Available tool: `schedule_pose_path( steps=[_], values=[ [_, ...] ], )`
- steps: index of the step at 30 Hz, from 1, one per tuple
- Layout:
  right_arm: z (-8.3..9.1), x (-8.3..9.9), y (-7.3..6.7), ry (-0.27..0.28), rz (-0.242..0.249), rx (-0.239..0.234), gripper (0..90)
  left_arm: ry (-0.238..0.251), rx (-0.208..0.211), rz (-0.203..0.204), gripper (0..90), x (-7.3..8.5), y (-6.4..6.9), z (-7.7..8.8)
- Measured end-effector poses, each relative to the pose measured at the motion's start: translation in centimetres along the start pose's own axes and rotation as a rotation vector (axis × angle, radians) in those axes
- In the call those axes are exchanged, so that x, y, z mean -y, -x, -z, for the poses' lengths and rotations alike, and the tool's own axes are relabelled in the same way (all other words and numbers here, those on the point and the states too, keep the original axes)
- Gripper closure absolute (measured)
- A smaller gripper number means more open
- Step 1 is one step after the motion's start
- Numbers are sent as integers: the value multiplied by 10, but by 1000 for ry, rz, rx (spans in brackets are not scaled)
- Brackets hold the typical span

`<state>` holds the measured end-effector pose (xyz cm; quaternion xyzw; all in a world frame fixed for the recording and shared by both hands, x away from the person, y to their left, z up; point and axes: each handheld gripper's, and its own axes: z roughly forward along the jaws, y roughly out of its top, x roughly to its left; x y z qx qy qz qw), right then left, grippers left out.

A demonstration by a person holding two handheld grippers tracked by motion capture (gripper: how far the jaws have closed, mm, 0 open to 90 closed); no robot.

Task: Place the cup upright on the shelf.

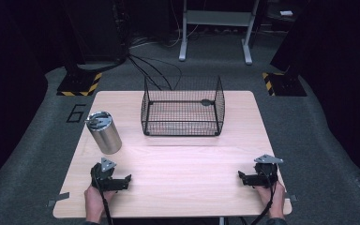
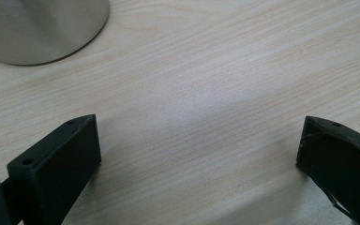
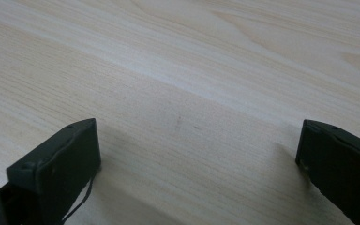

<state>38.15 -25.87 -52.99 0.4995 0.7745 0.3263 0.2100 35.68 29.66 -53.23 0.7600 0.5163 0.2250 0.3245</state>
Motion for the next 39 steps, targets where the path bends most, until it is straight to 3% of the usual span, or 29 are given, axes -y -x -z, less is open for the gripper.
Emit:
schedule_pose_path(
  steps=[18,22,39],
  values=[
    [0,0,0,3,0,0,0,-1,-22,22,0,0,0,0],
    [0,0,0,4,0,1,0,24,-22,30,0,1,-1,2],
    [0,0,0,4,1,-1,0,80,-27,93,0,1,-21,26]
  ],
)
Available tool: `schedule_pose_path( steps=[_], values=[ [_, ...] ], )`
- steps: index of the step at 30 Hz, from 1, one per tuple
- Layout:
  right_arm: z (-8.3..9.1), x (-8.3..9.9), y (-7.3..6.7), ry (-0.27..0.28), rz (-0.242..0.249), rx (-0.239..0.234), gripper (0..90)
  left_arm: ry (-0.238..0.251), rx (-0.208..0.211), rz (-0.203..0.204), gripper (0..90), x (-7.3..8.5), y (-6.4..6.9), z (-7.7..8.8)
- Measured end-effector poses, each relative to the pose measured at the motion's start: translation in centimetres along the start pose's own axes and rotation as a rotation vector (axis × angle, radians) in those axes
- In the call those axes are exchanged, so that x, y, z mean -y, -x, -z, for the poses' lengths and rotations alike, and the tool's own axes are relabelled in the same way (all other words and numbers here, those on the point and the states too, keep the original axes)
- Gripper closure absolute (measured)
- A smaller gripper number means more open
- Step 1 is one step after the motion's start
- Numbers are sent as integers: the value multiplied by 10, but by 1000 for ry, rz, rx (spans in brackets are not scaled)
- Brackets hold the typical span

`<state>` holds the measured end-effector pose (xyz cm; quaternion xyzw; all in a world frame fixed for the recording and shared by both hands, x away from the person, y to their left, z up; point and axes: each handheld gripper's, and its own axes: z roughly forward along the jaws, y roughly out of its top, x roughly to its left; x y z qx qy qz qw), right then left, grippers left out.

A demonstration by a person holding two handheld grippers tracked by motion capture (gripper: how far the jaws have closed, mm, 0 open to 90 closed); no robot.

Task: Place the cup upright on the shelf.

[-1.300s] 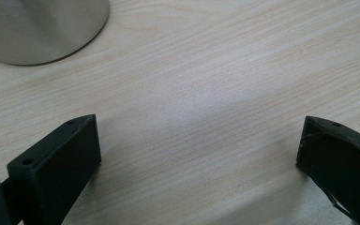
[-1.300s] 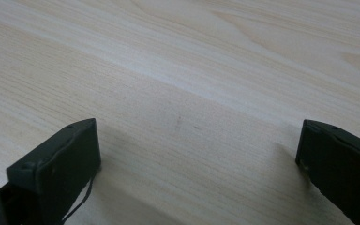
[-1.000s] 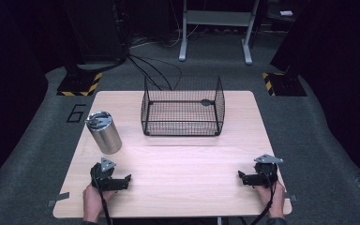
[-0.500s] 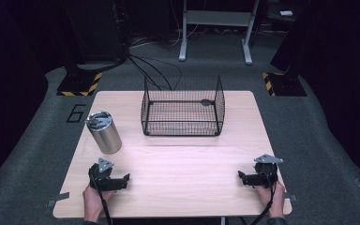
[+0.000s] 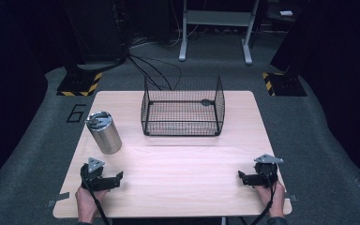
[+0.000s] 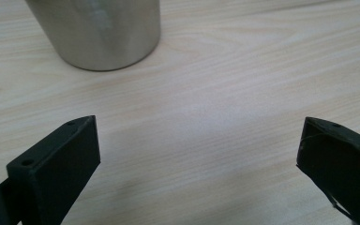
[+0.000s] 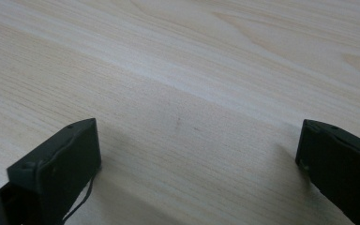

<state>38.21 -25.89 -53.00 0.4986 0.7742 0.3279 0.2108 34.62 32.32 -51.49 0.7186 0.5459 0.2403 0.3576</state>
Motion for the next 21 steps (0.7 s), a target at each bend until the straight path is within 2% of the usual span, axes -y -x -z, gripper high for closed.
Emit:
schedule_pose_path(
  steps=[14,20,21],
  values=[
    [0,0,0,0,0,0,0,86,-23,31,0,-20,-15,16],
    [0,0,0,0,0,-1,0,113,-14,42,0,-33,-22,21],
    [0,0,0,0,0,-1,0,130,-12,47,0,-38,-24,23]
  ],
)
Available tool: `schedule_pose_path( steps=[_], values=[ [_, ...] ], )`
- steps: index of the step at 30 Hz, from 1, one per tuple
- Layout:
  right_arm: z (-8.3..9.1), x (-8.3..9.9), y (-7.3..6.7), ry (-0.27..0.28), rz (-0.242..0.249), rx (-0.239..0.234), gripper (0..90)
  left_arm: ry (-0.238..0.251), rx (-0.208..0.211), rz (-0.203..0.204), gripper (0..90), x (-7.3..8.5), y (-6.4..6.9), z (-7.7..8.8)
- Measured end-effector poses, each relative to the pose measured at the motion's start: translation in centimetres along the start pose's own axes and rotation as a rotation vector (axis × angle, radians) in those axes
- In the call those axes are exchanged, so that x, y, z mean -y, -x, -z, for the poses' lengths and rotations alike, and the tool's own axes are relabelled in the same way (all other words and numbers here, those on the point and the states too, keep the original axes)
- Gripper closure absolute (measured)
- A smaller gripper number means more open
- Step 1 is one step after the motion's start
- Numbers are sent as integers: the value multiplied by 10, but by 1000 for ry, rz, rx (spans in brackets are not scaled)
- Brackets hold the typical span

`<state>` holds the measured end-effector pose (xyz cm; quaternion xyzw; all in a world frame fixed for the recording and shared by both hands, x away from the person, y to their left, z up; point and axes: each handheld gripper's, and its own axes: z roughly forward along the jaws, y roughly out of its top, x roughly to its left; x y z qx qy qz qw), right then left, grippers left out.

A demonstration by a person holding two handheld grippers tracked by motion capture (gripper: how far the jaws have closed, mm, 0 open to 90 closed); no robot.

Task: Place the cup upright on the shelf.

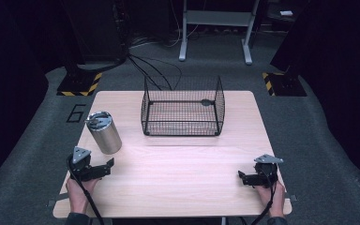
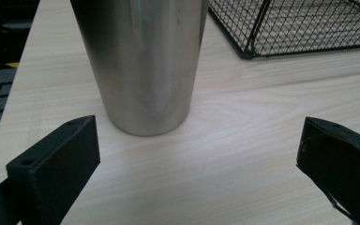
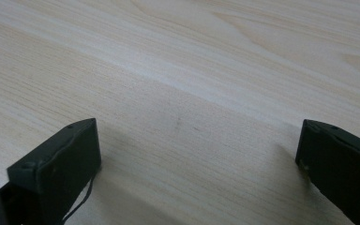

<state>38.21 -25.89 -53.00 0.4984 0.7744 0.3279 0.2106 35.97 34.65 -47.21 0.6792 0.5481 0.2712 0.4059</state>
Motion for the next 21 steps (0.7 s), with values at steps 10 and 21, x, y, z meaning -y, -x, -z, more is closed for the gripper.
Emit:
schedule_pose_path(
  steps=[10,21],
  values=[
    [0,0,0,0,0,0,0,59,-11,15,0,-18,-11,-1],
    [0,0,0,0,0,0,0,114,-25,15,0,-38,-15,-6]
  ],
)
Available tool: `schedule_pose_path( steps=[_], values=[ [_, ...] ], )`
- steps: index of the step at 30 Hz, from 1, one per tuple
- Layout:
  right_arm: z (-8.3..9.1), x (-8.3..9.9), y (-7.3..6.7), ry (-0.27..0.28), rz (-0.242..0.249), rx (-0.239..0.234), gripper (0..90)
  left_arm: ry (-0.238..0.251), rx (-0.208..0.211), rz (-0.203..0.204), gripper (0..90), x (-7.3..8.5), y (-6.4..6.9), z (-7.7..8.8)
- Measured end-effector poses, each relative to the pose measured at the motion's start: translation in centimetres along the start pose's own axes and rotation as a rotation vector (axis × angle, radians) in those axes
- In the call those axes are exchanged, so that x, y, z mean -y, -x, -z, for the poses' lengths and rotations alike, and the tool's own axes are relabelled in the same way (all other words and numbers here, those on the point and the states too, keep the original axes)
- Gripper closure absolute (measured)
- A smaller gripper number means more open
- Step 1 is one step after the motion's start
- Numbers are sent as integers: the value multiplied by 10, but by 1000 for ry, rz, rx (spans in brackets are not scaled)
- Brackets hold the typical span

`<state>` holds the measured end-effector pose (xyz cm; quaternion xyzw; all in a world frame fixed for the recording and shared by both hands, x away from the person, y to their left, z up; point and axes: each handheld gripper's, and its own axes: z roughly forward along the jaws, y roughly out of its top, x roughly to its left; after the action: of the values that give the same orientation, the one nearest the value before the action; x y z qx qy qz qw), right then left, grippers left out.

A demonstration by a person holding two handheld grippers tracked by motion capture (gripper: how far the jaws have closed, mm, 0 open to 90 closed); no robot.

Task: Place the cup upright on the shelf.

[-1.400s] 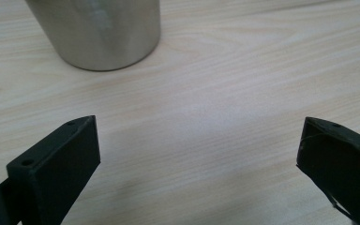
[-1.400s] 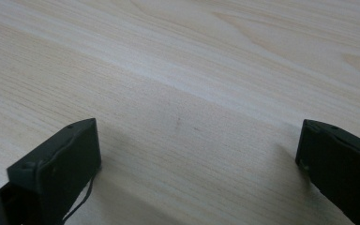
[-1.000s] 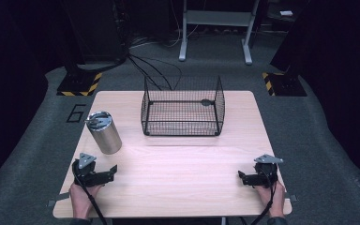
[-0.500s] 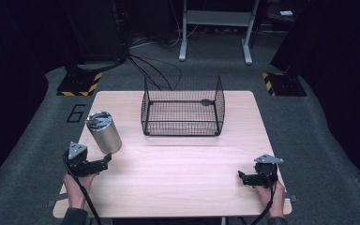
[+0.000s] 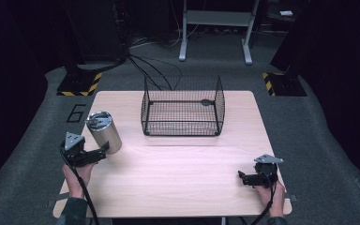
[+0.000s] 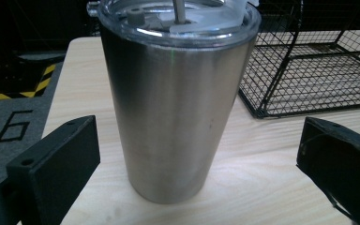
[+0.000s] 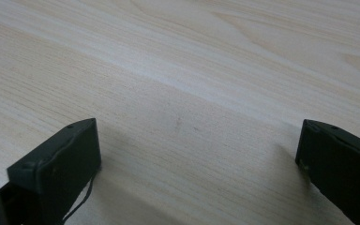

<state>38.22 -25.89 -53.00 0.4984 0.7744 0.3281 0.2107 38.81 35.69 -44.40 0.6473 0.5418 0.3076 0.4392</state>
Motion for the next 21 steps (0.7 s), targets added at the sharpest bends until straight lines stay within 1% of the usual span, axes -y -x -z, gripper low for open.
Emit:
schedule_pose_path(
  steps=[5,6,7,9,11,13,14,20,21],
  values=[
    [0,0,0,0,0,0,0,6,-1,-6,0,-6,0,-3],
    [0,0,0,0,0,0,0,17,-8,-6,0,-7,0,-5],
    [0,0,0,0,0,0,0,16,-12,-9,0,-10,-1,-6],
    [0,0,0,0,0,0,0,19,-10,-7,0,-11,-1,-7],
    [0,0,0,0,0,0,0,27,-16,-15,0,-13,-1,-10],
    [0,0,0,0,0,0,0,29,-18,-10,0,-14,-1,-12],
    [0,0,0,0,0,0,0,43,-22,-9,0,-15,-1,-14],
    [0,0,0,0,0,0,0,58,-32,-2,0,-20,-1,-19],
    [0,0,0,0,0,0,0,67,-36,-1,0,-22,-1,-22]
  ],
)
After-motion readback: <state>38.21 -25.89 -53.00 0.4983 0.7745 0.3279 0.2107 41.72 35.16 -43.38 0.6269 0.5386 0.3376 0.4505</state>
